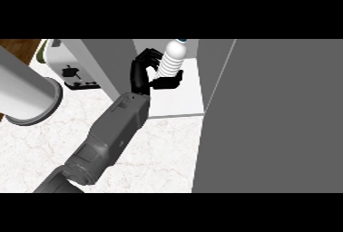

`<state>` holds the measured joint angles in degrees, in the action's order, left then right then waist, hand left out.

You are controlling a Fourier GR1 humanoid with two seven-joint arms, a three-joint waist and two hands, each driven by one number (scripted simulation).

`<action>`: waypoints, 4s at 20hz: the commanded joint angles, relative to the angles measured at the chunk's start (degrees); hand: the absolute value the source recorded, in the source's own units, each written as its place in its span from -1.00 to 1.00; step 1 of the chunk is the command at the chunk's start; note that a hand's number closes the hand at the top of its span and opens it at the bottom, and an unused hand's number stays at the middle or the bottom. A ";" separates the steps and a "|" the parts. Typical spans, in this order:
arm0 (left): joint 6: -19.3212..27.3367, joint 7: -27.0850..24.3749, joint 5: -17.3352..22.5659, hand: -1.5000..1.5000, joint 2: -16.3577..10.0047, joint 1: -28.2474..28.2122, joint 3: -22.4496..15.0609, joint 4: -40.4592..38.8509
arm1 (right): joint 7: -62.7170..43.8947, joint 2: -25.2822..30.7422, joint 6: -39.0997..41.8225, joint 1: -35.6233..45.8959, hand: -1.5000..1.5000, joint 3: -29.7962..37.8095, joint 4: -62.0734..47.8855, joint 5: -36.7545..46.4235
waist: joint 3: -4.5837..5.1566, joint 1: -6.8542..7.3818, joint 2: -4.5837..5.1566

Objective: Pick up the bottled water, place it into the cabinet and close the cabinet

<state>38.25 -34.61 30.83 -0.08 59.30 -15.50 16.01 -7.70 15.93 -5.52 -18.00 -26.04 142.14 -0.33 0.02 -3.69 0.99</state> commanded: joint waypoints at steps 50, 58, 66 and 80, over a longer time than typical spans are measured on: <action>-19.30 5.73 4.22 1.00 -3.27 -23.51 -9.55 41.46 | -2.12 0.79 4.17 -1.54 -1.00 1.84 4.64 3.01 | -0.02 5.20 -1.83; -17.86 11.27 3.68 1.00 -10.49 -39.31 -13.07 61.02 | -11.98 6.91 8.84 2.51 1.00 -2.99 7.34 1.88 | 0.03 5.16 -1.59; -20.01 6.85 1.65 1.00 -18.38 -57.89 -13.57 77.22 | -17.92 -0.04 6.33 7.30 1.00 -16.65 4.05 5.38 | 0.02 4.28 -1.33; -24.94 5.59 5.00 1.00 -26.87 -71.65 -5.43 88.65 | -32.80 -15.65 0.56 32.97 1.00 -28.88 -9.19 11.65 | 0.10 4.79 -1.25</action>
<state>14.63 -28.91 34.94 -25.21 -10.04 -23.14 102.59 -36.21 6.07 -4.31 6.22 -49.40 134.79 8.52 0.12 1.19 -0.26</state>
